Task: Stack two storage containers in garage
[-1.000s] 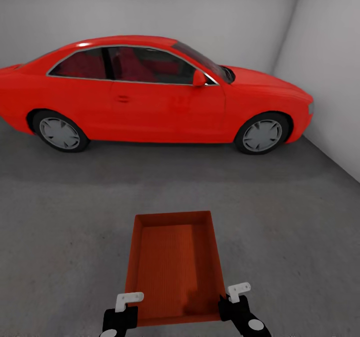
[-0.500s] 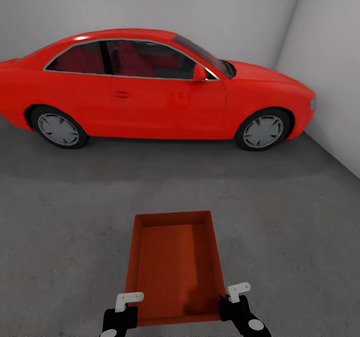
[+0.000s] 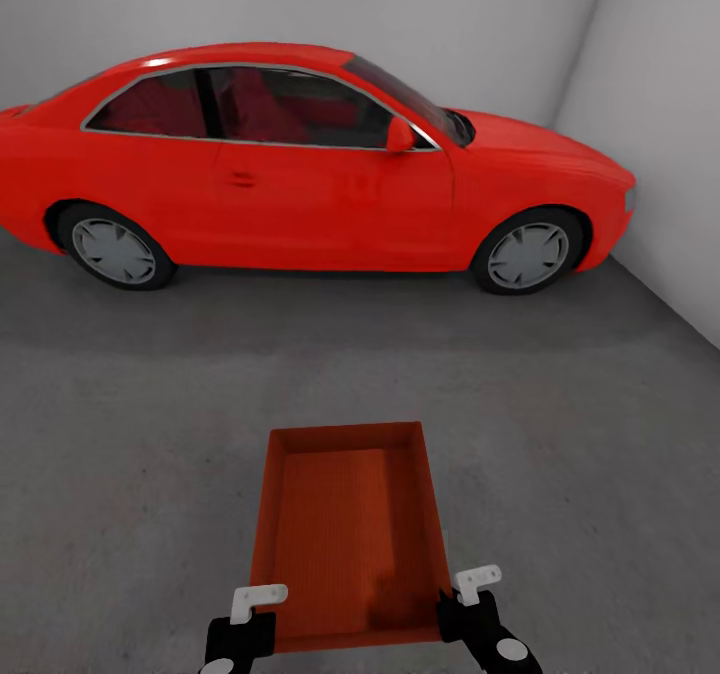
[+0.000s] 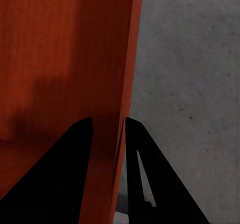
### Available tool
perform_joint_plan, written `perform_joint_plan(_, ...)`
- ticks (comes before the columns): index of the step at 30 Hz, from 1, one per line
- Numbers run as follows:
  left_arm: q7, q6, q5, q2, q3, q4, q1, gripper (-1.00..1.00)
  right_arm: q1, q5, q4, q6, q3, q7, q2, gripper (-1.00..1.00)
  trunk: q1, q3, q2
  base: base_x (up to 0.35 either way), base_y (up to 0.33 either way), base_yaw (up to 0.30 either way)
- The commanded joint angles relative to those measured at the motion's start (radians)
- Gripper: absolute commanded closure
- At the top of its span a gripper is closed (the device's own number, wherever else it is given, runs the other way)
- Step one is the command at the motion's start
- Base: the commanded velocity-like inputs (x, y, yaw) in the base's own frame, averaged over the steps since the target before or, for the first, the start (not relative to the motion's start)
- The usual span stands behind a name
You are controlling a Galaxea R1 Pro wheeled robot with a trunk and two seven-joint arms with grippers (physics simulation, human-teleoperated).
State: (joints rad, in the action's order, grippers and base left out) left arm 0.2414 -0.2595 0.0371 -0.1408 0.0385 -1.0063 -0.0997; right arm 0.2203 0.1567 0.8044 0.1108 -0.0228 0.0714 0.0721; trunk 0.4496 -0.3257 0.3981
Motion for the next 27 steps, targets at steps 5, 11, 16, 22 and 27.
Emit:
perform_joint_plan(5,-0.019,-0.005,-0.069,-0.021,0.003,0.000,0.000,1.00,0.001,-0.057,0.006,-0.040,0.009,-0.039,0.002,1.00,0.000,-0.010,0.002,0.000,0.000,0.000)
perform_joint_plan(11,-0.019,-0.006,-0.069,-0.021,0.003,0.000,0.000,1.00,0.001,-0.057,0.006,-0.040,0.009,-0.039,0.002,1.00,0.000,-0.020,0.002,0.000,0.000,0.000)
perform_joint_plan(16,-0.019,-0.005,-0.069,-0.022,0.003,0.000,0.000,1.00,0.001,-0.057,0.006,-0.040,0.009,-0.039,0.002,1.00,0.000,-0.028,0.002,0.000,0.000,0.000)
perform_joint_plan(22,-0.019,-0.006,-0.069,-0.022,0.003,0.000,0.000,1.00,0.001,-0.057,0.006,-0.040,0.009,-0.039,0.002,1.00,0.000,-0.038,0.002,0.000,0.000,0.000)
perform_joint_plan(27,-0.019,-0.005,-0.069,-0.022,0.003,0.000,0.000,1.00,0.001,-0.057,0.006,-0.040,0.009,-0.039,0.002,1.00,0.000,-0.046,0.002,0.000,0.000,0.000)
